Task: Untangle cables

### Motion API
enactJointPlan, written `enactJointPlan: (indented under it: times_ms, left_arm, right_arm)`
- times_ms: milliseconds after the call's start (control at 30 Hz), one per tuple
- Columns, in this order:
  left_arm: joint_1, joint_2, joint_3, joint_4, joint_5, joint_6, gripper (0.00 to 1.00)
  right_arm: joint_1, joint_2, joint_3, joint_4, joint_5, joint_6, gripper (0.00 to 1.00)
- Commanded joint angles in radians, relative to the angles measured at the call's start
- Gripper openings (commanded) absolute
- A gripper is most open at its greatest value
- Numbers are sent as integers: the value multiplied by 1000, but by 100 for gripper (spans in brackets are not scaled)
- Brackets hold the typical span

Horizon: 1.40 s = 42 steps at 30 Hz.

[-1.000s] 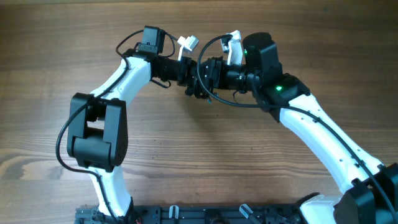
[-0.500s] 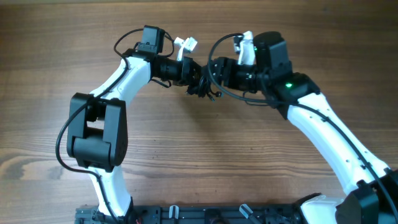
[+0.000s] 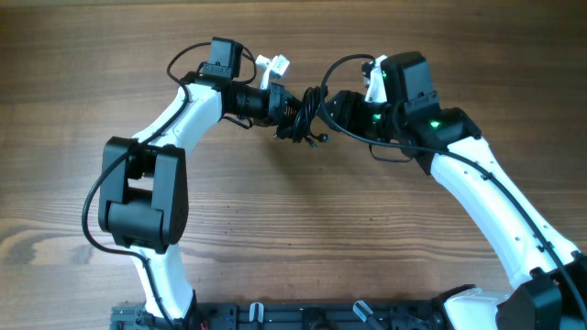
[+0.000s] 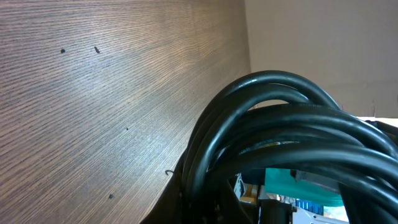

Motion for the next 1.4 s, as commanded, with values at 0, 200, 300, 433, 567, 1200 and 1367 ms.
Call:
enactJointPlan:
  times_ms: [0, 200, 300, 433, 567, 1200, 1367]
  left_arm:
    - [5, -34, 18, 3, 17, -13, 4]
    - [4, -34, 18, 3, 17, -13, 4]
    - [4, -34, 18, 3, 17, -13, 4]
    - [4, -34, 18, 3, 17, -13, 4]
    - [4, -34, 18, 3, 17, -13, 4]
    - [4, -34, 18, 3, 17, -13, 4]
    - [3, -34, 18, 3, 17, -14, 4]
  right_arm:
    - [1, 7, 14, 10, 26, 21, 60]
    - [18, 7, 14, 66, -7, -2, 61]
    - [32, 11, 14, 69, 0, -2, 61]
    - [35, 25, 14, 60, 5, -4, 61]
    - [27, 27, 14, 60, 15, 4, 61]
    - [14, 51, 14, 70, 38, -3, 61]
    - [52, 86, 14, 118, 11, -3, 61]
